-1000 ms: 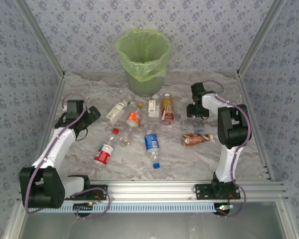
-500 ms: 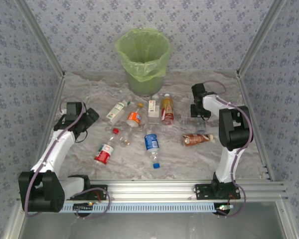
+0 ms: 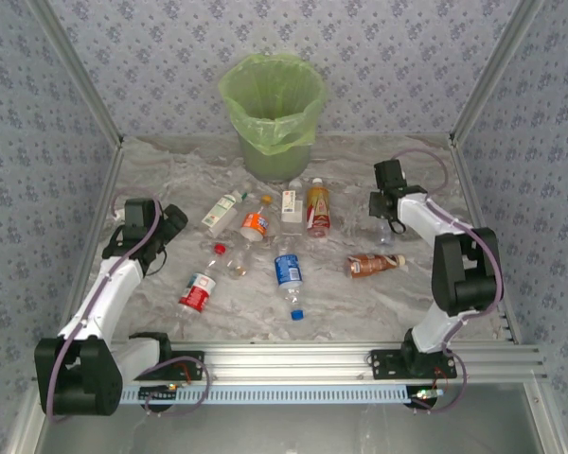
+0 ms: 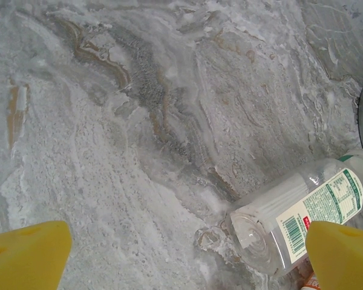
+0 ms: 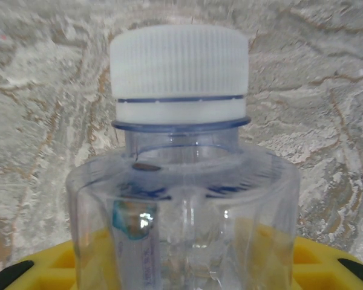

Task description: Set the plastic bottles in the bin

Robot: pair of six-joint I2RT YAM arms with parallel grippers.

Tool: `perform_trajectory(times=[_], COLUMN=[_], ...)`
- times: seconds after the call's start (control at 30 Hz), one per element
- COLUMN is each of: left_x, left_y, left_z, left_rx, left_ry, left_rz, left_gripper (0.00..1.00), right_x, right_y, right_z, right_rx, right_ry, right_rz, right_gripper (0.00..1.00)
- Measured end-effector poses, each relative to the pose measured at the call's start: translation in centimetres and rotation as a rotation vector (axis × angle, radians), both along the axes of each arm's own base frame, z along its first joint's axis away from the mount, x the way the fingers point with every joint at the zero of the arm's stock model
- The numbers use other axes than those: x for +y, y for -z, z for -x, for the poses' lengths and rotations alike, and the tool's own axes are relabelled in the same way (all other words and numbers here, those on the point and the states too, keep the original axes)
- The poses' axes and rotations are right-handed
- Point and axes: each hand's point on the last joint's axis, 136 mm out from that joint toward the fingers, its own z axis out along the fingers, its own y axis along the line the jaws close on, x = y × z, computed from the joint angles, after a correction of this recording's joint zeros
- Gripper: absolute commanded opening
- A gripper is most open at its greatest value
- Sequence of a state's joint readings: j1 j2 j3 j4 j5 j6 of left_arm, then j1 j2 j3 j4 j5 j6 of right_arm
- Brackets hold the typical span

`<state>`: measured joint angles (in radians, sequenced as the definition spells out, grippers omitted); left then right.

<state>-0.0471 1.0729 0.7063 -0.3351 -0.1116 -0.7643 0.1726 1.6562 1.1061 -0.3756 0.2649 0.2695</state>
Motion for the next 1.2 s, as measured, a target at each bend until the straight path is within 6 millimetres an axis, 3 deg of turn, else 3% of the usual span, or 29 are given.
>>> perform_trajectory(times=[0.13,0.37,0.57,0.8,0.9,1.03,1.2], left_x=[-0.8,-2.5,-3.3,-3.4,-3.4,-3.5,-3.5], left_y=[-0.4,-1.2,-2.2,-1.9,-1.3,-0.8,-0.4], left_z=[-0.4,-1.1,-1.8,-1.9,-1.9,-1.9,-1.7], left_rx=[-0.029,-0.073,-0.12,-0.111,-0.091,-0.074,-0.056], left_ry=[0.047,0.136,0.178,0.184,0.183,0.184,0.185], left_rz=[0.015,0.063,0.087,0.093,0.094,0.096,0.094], left_gripper=[0.99,0.99,0.99,0.99,0.99,0.99,0.99], right_x=[0.4,2.7,8.3,16.0,18.2,20.5,22.5], right_y=[-3.4,-11.3,-17.6,-28.7,-32.1,-34.6,-34.2], right_z=[-0.1,-0.7,-1.9,-4.5,-5.9,-8.7,-12.4], right_rx=[-0.129,-0.391,-0.542,-0.769,-0.848,-0.928,-0.968], right_ry=[0.001,-0.063,-0.241,-0.464,-0.52,-0.556,-0.549], right_rz=[-0.048,-0.218,-0.422,-0.613,-0.653,-0.671,-0.67], right_gripper=[0.35,0.36,0.37,0.39,0.39,0.39,0.4])
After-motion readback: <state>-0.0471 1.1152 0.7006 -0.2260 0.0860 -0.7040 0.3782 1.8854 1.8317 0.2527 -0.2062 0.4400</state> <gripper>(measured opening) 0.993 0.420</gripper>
